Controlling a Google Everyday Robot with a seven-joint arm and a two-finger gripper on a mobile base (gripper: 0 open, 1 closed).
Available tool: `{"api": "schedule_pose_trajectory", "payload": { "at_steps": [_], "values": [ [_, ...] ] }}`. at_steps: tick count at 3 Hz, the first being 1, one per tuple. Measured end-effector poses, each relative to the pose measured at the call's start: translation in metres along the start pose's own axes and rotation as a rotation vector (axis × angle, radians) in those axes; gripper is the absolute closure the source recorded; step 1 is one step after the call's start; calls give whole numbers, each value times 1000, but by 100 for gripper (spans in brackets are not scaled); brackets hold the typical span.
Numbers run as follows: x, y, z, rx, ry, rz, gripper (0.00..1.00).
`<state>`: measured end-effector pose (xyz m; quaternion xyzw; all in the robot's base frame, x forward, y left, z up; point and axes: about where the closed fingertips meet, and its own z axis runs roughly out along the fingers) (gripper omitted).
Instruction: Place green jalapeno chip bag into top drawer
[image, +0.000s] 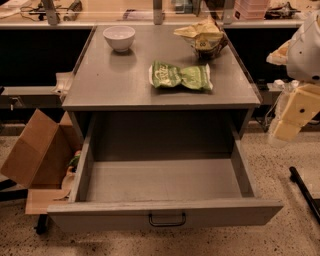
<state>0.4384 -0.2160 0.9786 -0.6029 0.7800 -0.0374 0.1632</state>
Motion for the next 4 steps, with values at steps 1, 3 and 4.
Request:
{"api": "schedule_pose_trajectory", "payload": {
  "at_steps": [1,3,4],
  "values": [
    [-1,-1,0,2,-2,0,0],
    [-40,-53,58,31,-158,67,0],
    [-40,-53,58,31,-158,67,0]
  ]
}}
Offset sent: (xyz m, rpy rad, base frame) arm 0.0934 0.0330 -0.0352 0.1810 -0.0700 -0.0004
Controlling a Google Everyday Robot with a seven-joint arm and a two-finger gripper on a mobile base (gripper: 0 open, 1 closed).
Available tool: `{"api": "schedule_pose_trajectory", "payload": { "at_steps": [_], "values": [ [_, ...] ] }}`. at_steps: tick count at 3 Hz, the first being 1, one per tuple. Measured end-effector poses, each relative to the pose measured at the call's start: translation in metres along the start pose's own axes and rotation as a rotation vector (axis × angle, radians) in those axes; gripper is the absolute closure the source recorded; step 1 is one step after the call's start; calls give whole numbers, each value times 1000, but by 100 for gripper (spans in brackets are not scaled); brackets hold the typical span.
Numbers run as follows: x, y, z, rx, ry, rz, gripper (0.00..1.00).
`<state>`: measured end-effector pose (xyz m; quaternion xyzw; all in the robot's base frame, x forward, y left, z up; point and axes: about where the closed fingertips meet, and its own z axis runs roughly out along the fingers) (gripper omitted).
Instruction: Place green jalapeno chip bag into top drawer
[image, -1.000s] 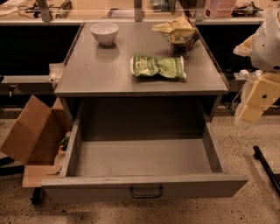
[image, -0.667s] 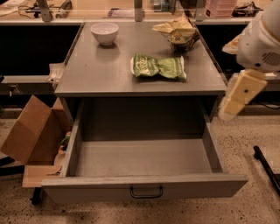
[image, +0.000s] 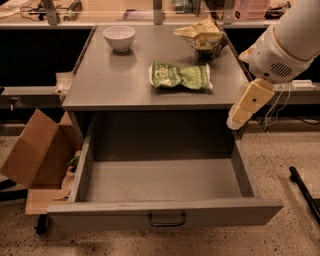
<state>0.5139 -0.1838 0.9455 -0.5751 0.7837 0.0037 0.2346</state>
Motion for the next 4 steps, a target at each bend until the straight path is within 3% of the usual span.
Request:
{"api": "schedule_pose_trajectory", "payload": {
  "at_steps": [1,2,3,4],
  "values": [
    [-11,-19,20,15,-39,3,0],
    [-37,-54,53,27,-107,-6,0],
    [-66,-88,89,26,-179,20,0],
    [-80,-104,117,7,-218,57,0]
  ]
}}
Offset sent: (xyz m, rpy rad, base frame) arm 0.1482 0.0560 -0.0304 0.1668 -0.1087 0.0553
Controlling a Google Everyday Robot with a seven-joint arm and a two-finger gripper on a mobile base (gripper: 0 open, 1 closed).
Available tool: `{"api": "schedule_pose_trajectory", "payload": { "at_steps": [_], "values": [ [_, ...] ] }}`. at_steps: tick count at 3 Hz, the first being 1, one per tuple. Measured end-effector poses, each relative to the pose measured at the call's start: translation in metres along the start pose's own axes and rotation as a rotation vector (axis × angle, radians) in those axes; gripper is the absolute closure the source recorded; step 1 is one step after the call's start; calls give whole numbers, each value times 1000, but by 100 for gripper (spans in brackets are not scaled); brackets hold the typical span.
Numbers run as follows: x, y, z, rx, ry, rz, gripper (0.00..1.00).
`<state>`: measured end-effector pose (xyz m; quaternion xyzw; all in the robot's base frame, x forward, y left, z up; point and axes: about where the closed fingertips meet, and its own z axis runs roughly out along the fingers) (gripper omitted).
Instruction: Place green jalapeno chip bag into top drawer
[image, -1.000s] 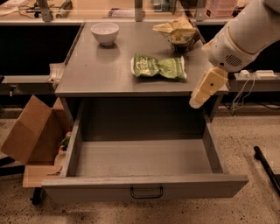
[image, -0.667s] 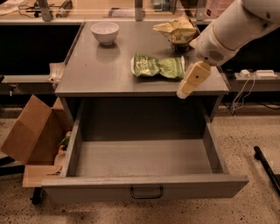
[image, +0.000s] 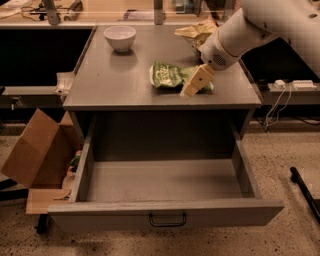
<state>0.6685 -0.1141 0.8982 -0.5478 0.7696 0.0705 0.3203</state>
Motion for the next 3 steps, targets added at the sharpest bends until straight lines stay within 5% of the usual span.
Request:
{"api": "schedule_pose_trajectory", "payload": {
  "at_steps": [2,3],
  "values": [
    [-1,-11,52,-57,-23,67,0],
    [0,-14,71,-76,-32,96,18]
  ]
}}
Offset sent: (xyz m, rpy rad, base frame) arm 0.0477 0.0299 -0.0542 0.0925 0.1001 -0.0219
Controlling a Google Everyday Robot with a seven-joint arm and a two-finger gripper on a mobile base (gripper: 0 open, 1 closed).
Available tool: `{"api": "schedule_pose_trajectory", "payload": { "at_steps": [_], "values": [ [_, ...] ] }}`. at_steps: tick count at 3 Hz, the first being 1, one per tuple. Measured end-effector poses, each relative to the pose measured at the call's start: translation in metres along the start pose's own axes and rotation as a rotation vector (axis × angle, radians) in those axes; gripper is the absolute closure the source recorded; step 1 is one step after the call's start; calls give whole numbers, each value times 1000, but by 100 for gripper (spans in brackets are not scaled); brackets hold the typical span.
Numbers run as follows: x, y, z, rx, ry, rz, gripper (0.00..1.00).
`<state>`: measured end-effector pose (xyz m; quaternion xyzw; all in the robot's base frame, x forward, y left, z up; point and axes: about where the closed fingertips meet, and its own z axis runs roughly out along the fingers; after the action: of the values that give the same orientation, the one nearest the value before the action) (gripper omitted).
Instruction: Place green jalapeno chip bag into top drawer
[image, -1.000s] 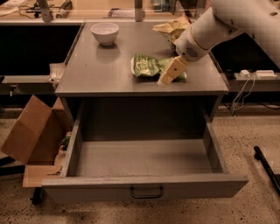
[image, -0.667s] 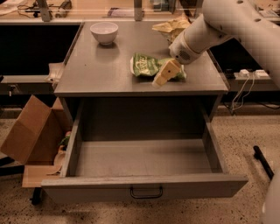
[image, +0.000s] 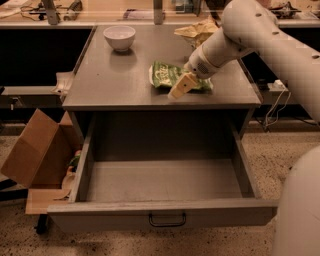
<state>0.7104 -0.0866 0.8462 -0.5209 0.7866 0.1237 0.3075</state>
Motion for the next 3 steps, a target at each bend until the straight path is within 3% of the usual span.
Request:
{"api": "schedule_pose_trajectory", "payload": {
  "at_steps": [3],
  "values": [
    [-2,-8,17,-21,-44,42,89]
  ]
}}
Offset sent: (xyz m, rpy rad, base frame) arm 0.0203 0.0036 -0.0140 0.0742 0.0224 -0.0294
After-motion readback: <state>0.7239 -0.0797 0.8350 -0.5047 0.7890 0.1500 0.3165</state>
